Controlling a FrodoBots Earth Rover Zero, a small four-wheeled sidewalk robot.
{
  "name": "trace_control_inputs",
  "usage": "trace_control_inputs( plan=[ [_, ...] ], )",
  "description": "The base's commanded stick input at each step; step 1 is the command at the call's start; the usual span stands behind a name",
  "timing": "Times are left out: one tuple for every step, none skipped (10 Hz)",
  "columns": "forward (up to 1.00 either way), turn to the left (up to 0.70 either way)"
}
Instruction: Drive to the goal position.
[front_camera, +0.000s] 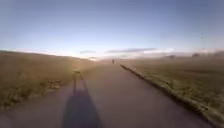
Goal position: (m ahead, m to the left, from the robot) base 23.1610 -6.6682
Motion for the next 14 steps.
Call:
trace_control_inputs(
  plan=[
    [0.7, -0.04],
    [0.7, 0.0],
    [0.7, 0.0],
    [0.7, 0.0],
    [0.7, 0.0],
    [0.7, 0.0],
    [0.7, 0.0],
    [0.7, 0.0],
    [0.7, 0.0],
    [0.7, 0.0],
    [0.7, 0.0],
    [0.7, 0.0],
    [0.7, 0.0],
    [0.7, 0.0]
  ],
)
